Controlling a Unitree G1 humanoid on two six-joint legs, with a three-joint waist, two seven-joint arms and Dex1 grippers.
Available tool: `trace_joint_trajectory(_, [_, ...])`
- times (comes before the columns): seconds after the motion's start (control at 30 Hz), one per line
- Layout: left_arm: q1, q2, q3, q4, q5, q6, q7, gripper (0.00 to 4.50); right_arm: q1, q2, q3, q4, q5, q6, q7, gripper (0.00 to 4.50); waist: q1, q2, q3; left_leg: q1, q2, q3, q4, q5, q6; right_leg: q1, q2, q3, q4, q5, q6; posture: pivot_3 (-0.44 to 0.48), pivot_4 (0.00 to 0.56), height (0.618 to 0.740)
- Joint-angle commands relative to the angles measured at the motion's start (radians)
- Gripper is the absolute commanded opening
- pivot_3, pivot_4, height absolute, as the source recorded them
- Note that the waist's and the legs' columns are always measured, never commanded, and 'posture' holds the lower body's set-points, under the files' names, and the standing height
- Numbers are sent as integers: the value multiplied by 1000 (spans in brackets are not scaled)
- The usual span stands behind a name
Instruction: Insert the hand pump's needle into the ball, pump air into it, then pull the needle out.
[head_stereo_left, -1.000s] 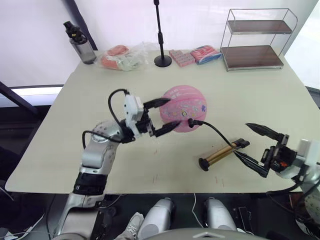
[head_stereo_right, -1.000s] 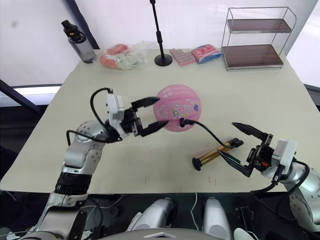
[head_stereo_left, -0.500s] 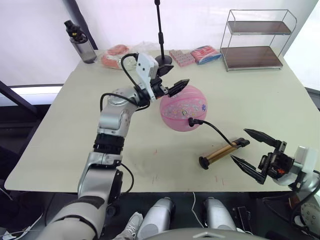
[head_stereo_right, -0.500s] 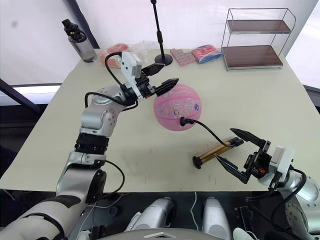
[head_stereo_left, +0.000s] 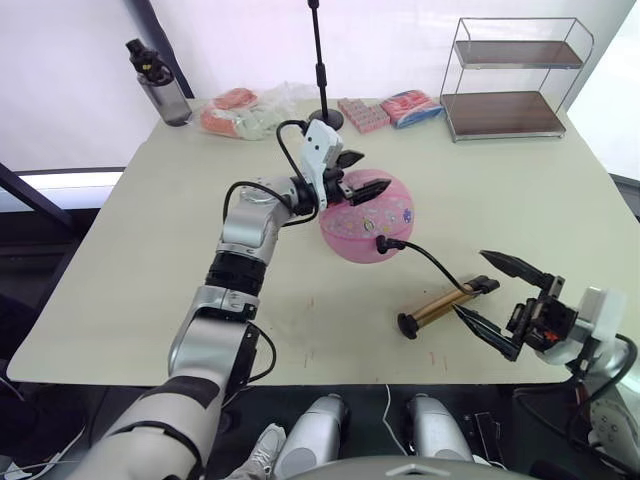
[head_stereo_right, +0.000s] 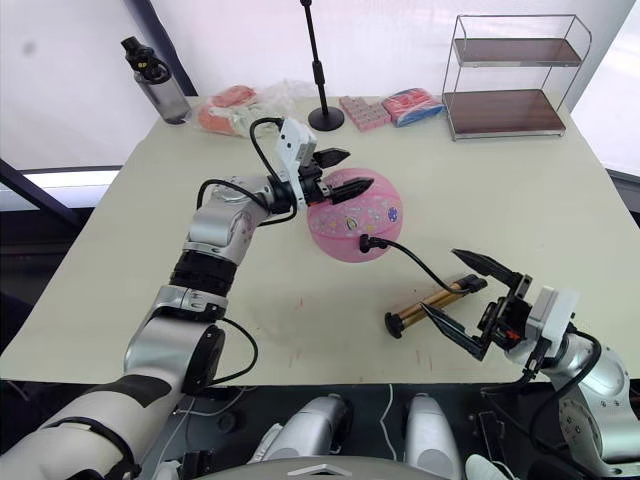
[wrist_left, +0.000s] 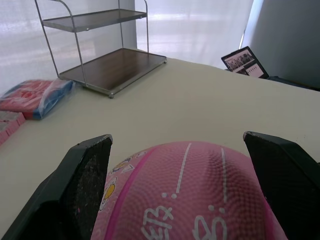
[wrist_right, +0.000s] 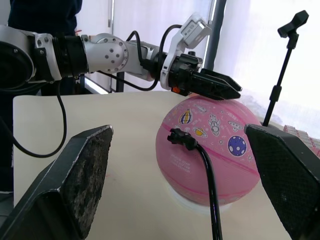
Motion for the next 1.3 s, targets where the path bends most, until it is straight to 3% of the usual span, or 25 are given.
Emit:
trace_joint_trajectory(0.03, [-8,-7,1,13,20,3,17,4500,-17,20,2,-34,-35,13,-43,4410,1,0,0,0,0,0,0,0,0,0,0,0,0,0,0,0,150,736])
trace_joint_trajectory(0.4, [51,-36,-37,90,89,-24,33,4500,-158,52,146,-115,-254,232,-261,4410,2,1,-2,3,0,0,1,0,0,1,0,0,1,0,0,0,150,736])
trace_joint_trajectory(0.6, [64,-57,-38,135,113,-58,61,4500,-357,43,256,-85,-526,366,-387,4410,1,0,-3,3,0,0,2,0,0,2,0,0,1,1,0,0,150,736])
trace_joint_trajectory(0.83, [72,-83,-30,151,115,-66,95,4500,-481,-12,350,-1,-768,301,-396,4410,3,-2,-5,3,-1,-3,2,1,-1,3,0,-2,1,2,0,0,150,736])
trace_joint_trajectory(1.3, [73,-116,-16,152,120,-37,167,4500,-560,-23,427,73,-1007,228,-409,4410,5,-2,-6,3,-2,-6,3,4,-5,4,0,-5,1,4,0,0,150,736])
